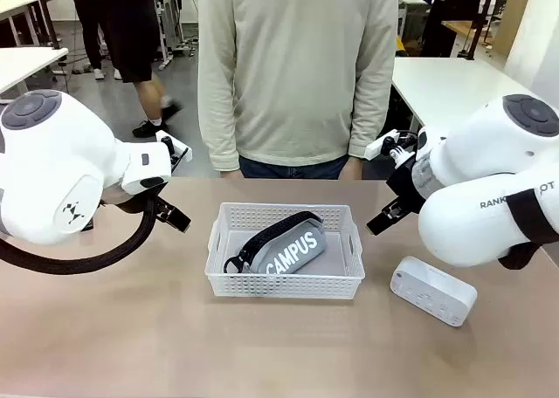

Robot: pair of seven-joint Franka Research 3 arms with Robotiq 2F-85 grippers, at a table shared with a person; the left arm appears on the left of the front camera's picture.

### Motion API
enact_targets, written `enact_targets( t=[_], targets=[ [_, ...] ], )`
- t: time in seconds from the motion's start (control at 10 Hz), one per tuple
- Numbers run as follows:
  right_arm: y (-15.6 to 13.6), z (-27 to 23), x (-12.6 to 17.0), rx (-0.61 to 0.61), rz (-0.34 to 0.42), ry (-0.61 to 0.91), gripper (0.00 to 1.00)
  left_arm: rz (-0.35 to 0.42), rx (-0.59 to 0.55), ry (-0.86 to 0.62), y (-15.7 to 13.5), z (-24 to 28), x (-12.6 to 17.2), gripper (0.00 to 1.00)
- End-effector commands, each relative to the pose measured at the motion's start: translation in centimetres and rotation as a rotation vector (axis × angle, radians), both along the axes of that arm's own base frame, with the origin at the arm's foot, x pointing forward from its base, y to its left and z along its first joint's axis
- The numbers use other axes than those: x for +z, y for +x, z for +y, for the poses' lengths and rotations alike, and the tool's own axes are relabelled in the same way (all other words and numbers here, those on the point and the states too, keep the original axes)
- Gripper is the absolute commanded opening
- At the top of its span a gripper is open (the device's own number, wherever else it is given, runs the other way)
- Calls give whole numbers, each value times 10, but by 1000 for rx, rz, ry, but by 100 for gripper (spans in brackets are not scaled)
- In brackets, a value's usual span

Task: Efficiently arrange items inside the basket to fit them all.
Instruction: Pick up the Digital clock and place it inside the Organizing basket.

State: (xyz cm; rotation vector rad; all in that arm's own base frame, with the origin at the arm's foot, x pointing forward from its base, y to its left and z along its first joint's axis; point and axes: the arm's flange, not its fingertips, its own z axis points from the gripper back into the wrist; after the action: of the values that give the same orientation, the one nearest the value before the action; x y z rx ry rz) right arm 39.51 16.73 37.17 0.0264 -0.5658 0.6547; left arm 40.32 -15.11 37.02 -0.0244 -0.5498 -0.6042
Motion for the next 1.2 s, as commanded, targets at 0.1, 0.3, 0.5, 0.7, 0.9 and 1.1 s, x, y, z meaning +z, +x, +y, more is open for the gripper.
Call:
enact_targets(
  t=[0.1, 0.3, 0.5, 0.7, 0.9, 1.1],
  targets=[
    [0, 0, 0, 0, 0, 0, 100, -1, 0, 0, 0, 0, 0, 100],
    [0, 0, 0, 0, 0, 0, 100, -1, 0, 0, 0, 0, 0, 100],
    [0, 0, 0, 0, 0, 0, 100, -1, 0, 0, 0, 0, 0, 100],
    [0, 0, 0, 0, 0, 0, 100, -1, 0, 0, 0, 0, 0, 100],
    [0, 0, 0, 0, 0, 0, 100, -1, 0, 0, 0, 0, 0, 100],
    [0, 0, 0, 0, 0, 0, 100, 0, 1, 0, 0, 0, 0, 100]
  ],
)
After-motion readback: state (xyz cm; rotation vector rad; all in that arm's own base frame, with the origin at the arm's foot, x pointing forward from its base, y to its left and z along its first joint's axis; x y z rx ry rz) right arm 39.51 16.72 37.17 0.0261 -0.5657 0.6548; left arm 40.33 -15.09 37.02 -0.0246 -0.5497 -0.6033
